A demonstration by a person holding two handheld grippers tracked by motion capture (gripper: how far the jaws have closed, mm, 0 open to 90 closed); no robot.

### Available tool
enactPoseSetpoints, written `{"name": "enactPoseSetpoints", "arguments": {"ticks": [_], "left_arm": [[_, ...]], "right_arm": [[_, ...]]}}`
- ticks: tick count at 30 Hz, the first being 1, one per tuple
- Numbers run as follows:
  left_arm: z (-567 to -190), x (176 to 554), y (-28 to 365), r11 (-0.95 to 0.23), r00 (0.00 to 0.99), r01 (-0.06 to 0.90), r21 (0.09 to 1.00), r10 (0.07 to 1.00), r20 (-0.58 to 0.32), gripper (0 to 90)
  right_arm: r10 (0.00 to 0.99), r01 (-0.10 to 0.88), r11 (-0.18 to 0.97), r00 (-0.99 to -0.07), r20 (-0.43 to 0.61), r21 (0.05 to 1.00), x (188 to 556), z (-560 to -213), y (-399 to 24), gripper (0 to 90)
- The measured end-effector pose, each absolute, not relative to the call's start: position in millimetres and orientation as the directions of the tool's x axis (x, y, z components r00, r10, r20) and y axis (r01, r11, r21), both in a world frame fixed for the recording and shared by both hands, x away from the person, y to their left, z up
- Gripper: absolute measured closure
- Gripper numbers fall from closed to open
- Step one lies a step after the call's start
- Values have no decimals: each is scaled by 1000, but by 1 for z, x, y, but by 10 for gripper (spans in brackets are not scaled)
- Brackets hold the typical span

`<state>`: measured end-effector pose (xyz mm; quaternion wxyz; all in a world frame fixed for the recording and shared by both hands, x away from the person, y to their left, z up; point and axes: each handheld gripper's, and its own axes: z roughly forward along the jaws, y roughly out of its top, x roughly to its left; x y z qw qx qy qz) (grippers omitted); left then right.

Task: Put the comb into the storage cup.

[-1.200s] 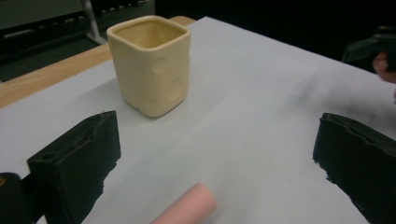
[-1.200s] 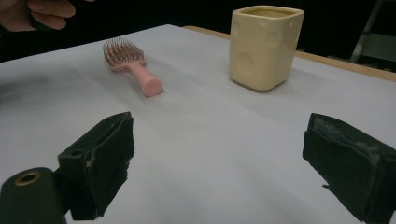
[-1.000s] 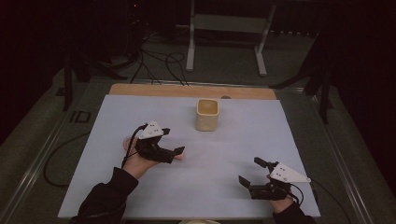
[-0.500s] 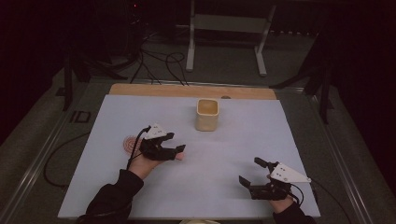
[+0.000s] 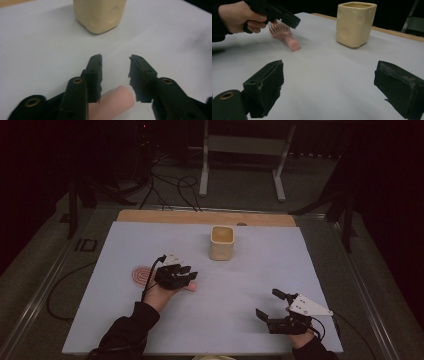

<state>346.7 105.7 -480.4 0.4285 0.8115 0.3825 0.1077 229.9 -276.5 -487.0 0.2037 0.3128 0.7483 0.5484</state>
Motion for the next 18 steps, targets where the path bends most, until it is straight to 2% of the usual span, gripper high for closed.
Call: {"name": "enactPoseSetpoints", "arguments": {"ticks": [7, 18], "left_arm": [[-488, 351, 99, -340, 655, 575, 744, 736, -170, 755], [-495, 355, 94, -359, 643, 615, 702, 744, -182, 892]], "right_arm": [[690, 245, 200, -723, 41, 949, 230, -487, -277, 89], [688, 245, 200, -724, 42, 949, 230, -487, -277, 88]]}}
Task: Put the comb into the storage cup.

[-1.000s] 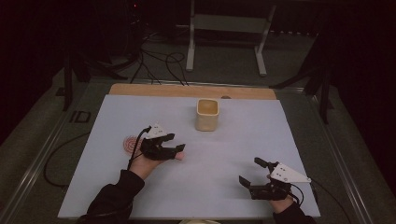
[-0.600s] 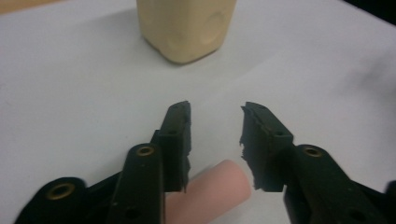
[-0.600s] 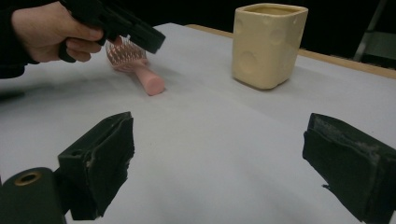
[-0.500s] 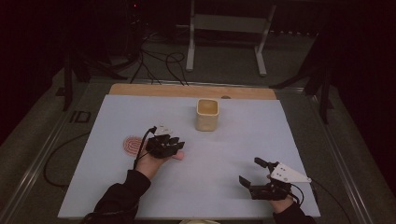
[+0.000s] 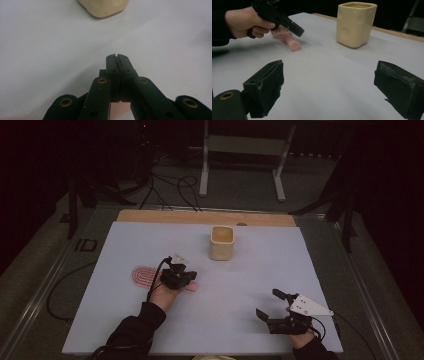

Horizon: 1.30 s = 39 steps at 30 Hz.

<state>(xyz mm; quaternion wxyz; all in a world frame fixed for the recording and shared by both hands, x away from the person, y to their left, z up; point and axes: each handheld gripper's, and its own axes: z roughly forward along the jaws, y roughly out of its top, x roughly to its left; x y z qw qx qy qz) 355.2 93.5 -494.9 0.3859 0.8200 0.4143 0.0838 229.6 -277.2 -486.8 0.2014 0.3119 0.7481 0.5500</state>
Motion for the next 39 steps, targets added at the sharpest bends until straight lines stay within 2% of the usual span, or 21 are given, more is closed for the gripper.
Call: {"name": "enactPoseSetpoints", "arguments": {"ticks": [10, 29, 39], "left_arm": [[-500, 357, 87, -403, 657, 624, 669, 735, -170, 900], [-505, 359, 84, -415, 638, 664, 622, 748, -183, 900], [-505, 348, 87, -421, 646, 666, 615, 739, -194, 900]], "right_arm": [[686, 246, 203, -726, 42, 948, 230, -487, -277, 89], [689, 248, 197, -723, 46, 948, 230, -487, -278, 88], [689, 245, 197, -724, 44, 949, 229, -486, -278, 89]]}}
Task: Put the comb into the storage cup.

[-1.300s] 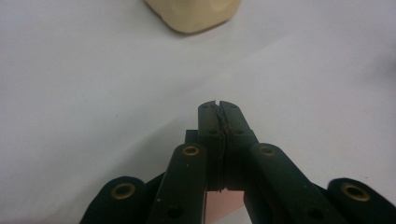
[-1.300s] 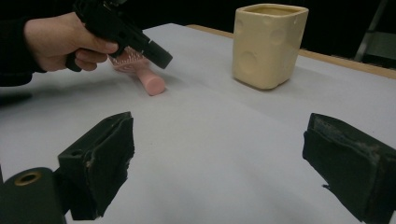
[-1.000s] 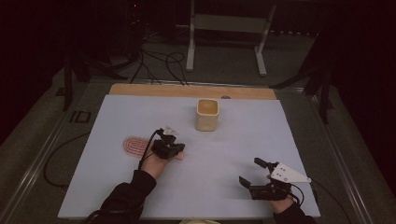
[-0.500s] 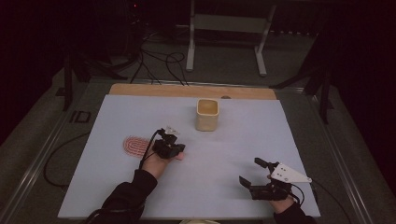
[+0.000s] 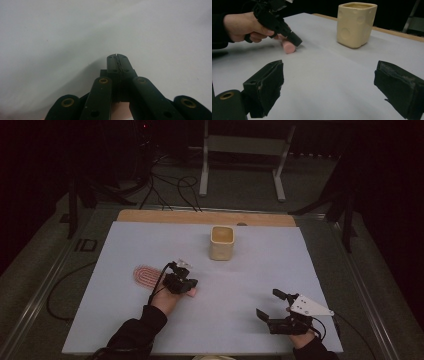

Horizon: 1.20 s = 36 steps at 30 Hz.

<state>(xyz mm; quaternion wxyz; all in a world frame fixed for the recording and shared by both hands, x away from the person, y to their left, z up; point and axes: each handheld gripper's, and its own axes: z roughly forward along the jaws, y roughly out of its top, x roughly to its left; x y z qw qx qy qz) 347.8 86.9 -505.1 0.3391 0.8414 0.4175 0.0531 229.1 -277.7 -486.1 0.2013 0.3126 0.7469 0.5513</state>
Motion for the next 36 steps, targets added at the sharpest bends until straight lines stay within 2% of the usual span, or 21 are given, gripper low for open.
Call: {"name": "enactPoseSetpoints", "arguments": {"ticks": [20, 36], "left_arm": [[-501, 318, 95, -474, 671, 659, 584, 721, -173, 900], [-500, 296, 117, -519, 689, 658, 546, 708, -157, 900]], "right_arm": [[690, 247, 190, -722, 50, 950, 229, -486, -278, 89], [690, 248, 193, -722, 48, 949, 229, -485, -277, 89]]}}
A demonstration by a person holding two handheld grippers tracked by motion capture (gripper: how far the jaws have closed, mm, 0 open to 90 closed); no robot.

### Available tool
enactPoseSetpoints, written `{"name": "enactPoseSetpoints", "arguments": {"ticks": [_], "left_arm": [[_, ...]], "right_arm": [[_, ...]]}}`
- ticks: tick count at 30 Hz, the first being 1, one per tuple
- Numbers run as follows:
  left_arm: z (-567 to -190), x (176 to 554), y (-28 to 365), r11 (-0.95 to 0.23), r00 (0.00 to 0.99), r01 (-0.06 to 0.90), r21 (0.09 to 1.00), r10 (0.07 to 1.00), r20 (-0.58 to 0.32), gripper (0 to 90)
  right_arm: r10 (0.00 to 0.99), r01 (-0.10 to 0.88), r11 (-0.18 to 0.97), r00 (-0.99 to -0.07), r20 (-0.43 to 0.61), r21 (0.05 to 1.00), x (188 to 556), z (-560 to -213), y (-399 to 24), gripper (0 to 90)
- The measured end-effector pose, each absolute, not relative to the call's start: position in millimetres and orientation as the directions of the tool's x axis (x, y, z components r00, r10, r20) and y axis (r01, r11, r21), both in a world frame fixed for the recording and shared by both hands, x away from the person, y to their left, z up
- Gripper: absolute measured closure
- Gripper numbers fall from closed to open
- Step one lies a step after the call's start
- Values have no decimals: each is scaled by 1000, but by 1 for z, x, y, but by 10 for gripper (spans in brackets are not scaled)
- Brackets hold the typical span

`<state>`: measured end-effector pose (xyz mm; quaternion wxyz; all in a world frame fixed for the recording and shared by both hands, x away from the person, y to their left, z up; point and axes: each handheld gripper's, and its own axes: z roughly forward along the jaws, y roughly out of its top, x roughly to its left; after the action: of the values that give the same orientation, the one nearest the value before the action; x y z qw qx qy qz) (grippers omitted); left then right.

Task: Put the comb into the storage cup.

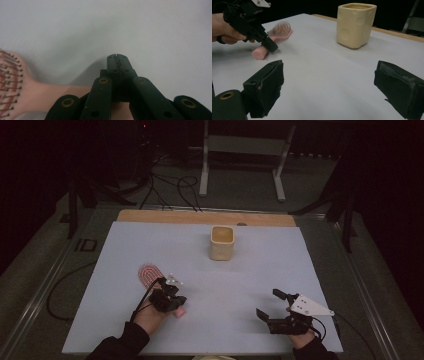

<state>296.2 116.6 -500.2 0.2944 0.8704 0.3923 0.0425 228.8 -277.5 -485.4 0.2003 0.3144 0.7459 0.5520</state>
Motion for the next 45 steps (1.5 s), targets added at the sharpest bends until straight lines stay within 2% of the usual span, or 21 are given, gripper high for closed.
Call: {"name": "enactPoseSetpoints", "arguments": {"ticks": [25, 45], "left_arm": [[-494, 269, 163, -542, 679, 685, 487, 718, -156, 900], [-486, 262, 199, -569, 670, 708, 419, 728, -146, 900]], "right_arm": [[690, 249, 200, -723, 44, 948, 228, -486, -276, 88], [689, 248, 202, -723, 42, 947, 229, -486, -276, 89]]}}
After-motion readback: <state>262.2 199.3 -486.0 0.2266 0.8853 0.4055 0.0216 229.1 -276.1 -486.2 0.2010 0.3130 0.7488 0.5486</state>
